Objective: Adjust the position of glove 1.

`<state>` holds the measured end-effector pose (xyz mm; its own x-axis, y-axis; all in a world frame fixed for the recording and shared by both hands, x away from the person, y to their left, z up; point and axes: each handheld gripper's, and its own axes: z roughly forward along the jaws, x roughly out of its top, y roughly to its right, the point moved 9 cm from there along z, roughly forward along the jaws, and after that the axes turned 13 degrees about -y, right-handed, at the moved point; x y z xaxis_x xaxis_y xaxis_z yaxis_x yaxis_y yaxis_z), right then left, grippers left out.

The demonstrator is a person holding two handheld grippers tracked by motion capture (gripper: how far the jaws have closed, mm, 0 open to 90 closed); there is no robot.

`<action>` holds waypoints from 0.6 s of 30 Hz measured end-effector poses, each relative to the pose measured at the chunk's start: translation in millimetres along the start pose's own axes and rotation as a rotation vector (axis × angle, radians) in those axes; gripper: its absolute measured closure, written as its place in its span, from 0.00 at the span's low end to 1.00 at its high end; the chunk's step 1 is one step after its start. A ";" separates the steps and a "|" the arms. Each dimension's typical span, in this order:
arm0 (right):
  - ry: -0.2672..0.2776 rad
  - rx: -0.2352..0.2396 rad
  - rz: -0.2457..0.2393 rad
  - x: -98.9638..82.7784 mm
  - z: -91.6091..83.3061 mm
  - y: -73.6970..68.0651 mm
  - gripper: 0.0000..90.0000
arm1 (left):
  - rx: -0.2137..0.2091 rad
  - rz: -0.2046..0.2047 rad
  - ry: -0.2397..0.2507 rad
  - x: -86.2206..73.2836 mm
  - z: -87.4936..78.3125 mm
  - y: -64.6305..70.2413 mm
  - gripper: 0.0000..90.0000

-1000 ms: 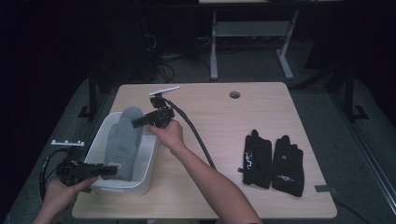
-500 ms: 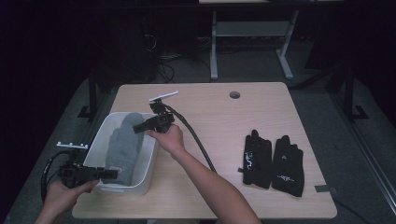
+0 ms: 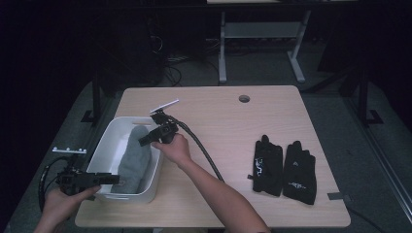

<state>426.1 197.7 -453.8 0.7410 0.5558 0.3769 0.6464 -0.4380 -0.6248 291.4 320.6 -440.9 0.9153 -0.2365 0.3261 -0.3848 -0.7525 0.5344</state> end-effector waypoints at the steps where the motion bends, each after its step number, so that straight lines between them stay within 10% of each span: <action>1: 0.002 -0.004 -0.009 1.2 0.2 -0.2 0.83 | -0.002 -0.002 0.009 2.2 0.0 1.2 0.39; 9: 0.016 -0.070 -0.008 6.0 -7.4 8.0 0.63 | 0.007 0.019 0.039 9.3 -5.0 6.9 0.39; 18: 0.095 -0.034 0.029 11.4 -37.9 14.2 0.55 | 0.010 0.023 0.065 16.1 -6.3 11.9 0.38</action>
<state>450.6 171.0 -432.5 0.7725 0.4739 0.4227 0.6288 -0.4777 -0.6135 300.8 311.8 -424.4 0.8966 -0.2137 0.3879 -0.4039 -0.7538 0.5184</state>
